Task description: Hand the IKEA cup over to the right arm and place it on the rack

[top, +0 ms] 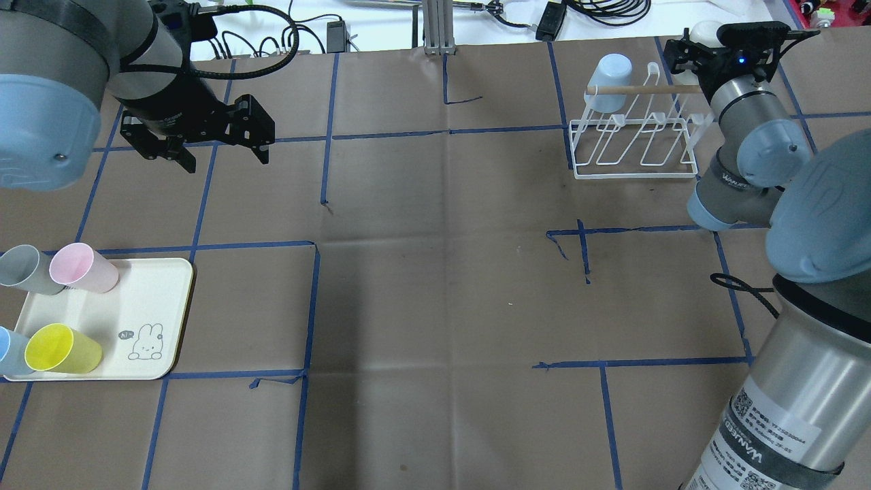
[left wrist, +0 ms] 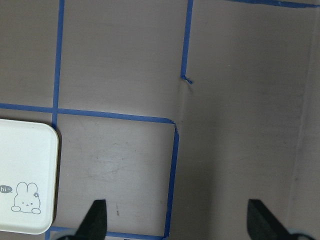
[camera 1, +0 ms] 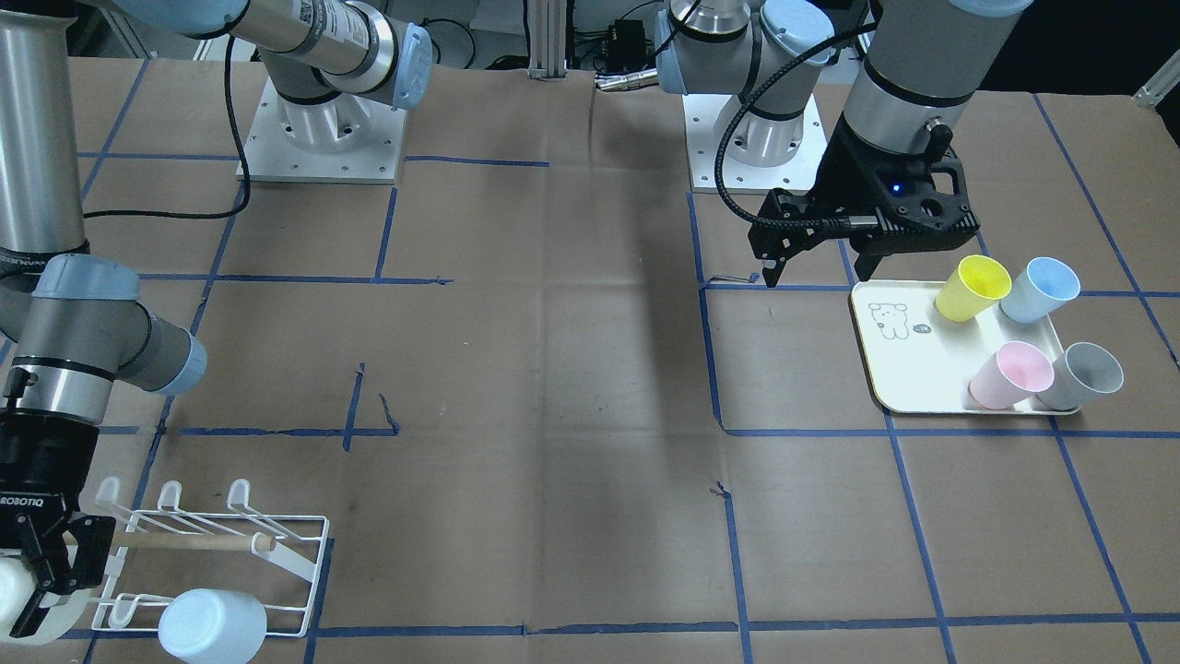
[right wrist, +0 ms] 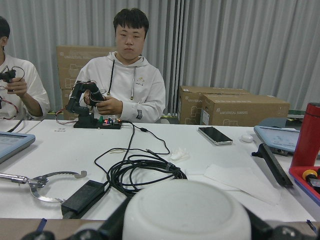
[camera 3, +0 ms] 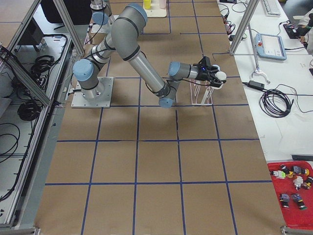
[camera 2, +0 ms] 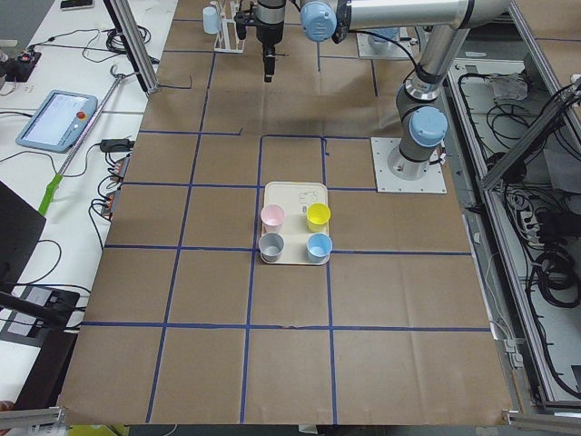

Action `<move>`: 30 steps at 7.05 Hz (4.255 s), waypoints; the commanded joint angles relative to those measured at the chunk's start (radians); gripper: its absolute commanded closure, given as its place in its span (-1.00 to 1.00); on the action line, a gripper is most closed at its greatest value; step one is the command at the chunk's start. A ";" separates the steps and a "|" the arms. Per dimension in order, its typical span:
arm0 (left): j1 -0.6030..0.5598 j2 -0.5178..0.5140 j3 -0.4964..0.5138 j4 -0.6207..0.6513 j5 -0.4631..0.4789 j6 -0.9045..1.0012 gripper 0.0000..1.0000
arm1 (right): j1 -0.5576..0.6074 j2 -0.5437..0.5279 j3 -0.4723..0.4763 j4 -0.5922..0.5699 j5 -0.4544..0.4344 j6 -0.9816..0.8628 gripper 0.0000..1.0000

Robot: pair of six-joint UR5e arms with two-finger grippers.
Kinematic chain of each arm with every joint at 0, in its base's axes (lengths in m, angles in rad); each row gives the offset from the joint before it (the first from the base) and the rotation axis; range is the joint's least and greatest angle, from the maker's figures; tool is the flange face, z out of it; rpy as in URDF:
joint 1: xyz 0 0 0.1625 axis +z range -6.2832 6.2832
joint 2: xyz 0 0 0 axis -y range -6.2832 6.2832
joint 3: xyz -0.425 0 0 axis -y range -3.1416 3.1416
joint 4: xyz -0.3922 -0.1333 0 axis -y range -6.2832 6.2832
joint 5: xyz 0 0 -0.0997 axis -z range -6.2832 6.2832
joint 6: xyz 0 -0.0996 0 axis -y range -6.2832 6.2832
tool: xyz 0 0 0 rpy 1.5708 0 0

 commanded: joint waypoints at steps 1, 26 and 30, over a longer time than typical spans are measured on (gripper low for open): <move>0.000 0.001 0.001 -0.001 0.000 0.000 -0.99 | 0.000 -0.003 0.008 -0.030 -0.003 0.013 -0.99; -0.001 -0.003 0.002 -0.067 -0.003 0.014 -1.00 | 0.374 -0.815 -0.062 2.245 -0.211 0.168 -1.00; -0.001 -0.003 0.002 -0.067 -0.003 0.014 -1.00 | 0.374 -0.804 -0.061 2.225 -0.287 0.165 -1.00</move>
